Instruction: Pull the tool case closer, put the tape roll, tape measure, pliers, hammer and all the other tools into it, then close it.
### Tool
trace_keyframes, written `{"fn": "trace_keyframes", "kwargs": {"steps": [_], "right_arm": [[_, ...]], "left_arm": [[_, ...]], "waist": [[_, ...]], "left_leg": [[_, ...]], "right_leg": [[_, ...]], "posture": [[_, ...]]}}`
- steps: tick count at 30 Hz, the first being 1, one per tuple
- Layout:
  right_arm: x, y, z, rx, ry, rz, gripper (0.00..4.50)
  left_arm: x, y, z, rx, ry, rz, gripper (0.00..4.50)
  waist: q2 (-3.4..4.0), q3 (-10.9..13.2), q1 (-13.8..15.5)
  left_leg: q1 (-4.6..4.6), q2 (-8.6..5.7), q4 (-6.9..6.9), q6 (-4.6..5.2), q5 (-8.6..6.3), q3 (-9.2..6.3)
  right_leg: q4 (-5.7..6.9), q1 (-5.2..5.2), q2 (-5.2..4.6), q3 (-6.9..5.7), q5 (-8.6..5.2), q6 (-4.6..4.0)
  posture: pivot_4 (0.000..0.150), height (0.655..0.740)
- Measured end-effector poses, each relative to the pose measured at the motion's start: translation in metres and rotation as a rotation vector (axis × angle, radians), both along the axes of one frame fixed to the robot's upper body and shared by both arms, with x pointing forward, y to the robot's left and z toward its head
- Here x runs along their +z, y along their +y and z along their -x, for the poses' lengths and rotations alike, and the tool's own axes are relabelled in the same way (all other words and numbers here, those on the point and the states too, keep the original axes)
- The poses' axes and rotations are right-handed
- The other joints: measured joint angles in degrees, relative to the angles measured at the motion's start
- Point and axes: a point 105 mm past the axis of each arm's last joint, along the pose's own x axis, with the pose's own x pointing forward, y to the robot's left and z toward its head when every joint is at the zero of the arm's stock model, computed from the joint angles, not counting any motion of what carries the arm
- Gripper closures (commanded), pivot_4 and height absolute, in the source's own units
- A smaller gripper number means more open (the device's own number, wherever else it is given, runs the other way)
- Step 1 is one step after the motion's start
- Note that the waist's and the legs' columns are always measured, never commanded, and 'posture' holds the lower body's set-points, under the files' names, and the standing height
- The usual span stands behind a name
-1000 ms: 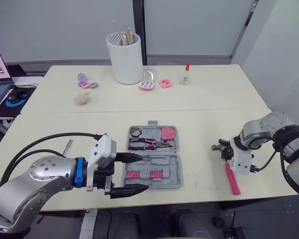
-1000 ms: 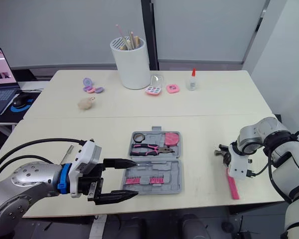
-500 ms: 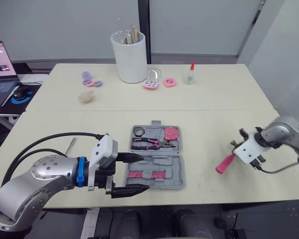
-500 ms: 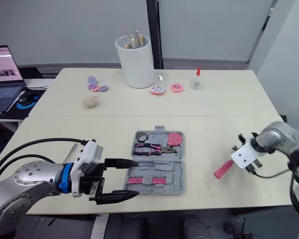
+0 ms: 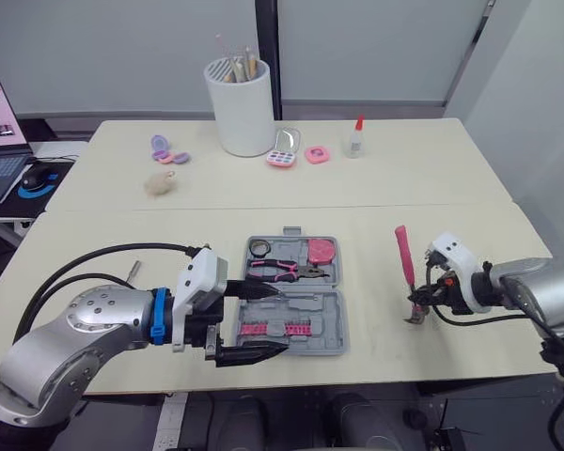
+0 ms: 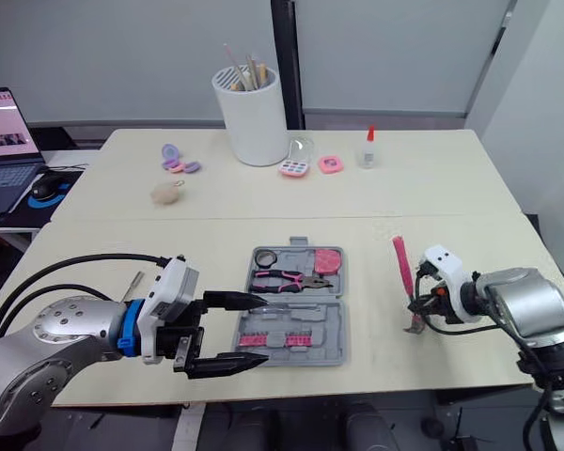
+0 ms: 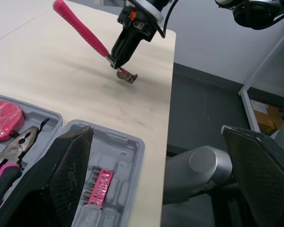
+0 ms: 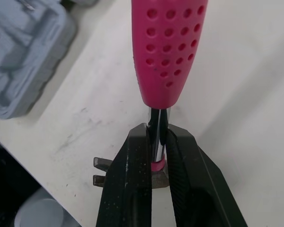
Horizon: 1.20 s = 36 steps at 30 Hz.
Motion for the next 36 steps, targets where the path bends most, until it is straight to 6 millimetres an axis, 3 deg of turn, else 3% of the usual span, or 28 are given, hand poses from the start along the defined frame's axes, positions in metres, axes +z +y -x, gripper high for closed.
{"fn": "trace_keyframes", "kwargs": {"steps": [6, 12, 14, 19, 26, 29, 36], "right_arm": [[-0.014, 0.001, 0.000, -0.142, -0.039, 0.086, 4.26], [-0.031, 0.002, -0.010, -0.171, -0.098, 0.131, 4.26], [-0.030, 0.002, -0.011, -0.173, -0.117, 0.139, 3.57], [-0.032, 0.005, -0.006, -0.149, -0.137, 0.112, 2.64], [-0.011, -0.001, 0.005, -0.042, -0.266, 0.090, 0.96], [-0.006, -0.006, 0.009, -0.015, -0.330, 0.073, 0.04], [-0.001, -0.012, 0.019, 0.078, -0.454, 0.054, 0.04]], "left_arm": [[0.003, 0.000, -0.004, 0.007, -0.019, -0.001, 0.00], [0.004, -0.001, -0.006, 0.012, -0.028, 0.006, 0.00], [0.005, -0.002, -0.007, 0.012, -0.033, 0.015, 0.00], [0.006, -0.002, -0.008, 0.020, -0.033, 0.025, 0.00], [0.005, -0.003, -0.004, 0.016, -0.016, 0.043, 0.00], [0.008, -0.006, -0.002, 0.002, -0.019, 0.070, 0.00], [0.016, -0.009, 0.000, -0.035, -0.061, 0.108, 0.00]], "waist": [[-0.05, -0.04, 0.64], [-0.05, -0.03, 0.64], [-0.05, -0.04, 0.64], [-0.05, -0.03, 0.62], [-0.06, -0.04, 0.75], [-0.08, -0.05, 0.77], [-0.08, -0.05, 0.59]], "left_leg": [[-0.69, -0.03, 0.05, -0.01, 0.00, -0.02], [-0.74, -0.03, 0.04, 0.00, 0.00, 0.01], [-0.74, -0.02, 0.04, 0.00, 0.00, 0.01], [-0.74, 0.00, 0.04, 0.00, 0.00, -0.01], [-0.76, 0.00, 0.04, 0.00, 0.00, -0.03], [-0.74, -0.01, 0.05, 0.00, 0.00, -0.03], [-0.69, -0.01, 0.05, 0.00, 0.00, 0.00]], "right_leg": [[-0.04, -0.63, 0.07, -0.02, 0.04, 0.08], [-0.04, -0.69, 0.22, 0.01, 0.04, 0.10], [-0.04, -0.69, 0.24, 0.01, 0.04, 0.10], [-0.04, -0.69, 0.31, 0.01, 0.04, 0.10], [-0.08, -0.67, 0.32, -0.02, 0.02, 0.13], [-0.08, -0.65, 0.31, -0.01, 0.02, 0.14], [-0.08, -0.65, 0.36, 0.01, 0.02, 0.15]], "posture": [[0.150, 0.7400], [0.150, 0.7400], [0.150, 0.7400], [0.150, 0.7400], [0.150, 0.7400], [0.150, 0.7400], [0.150, 0.7400]]}}
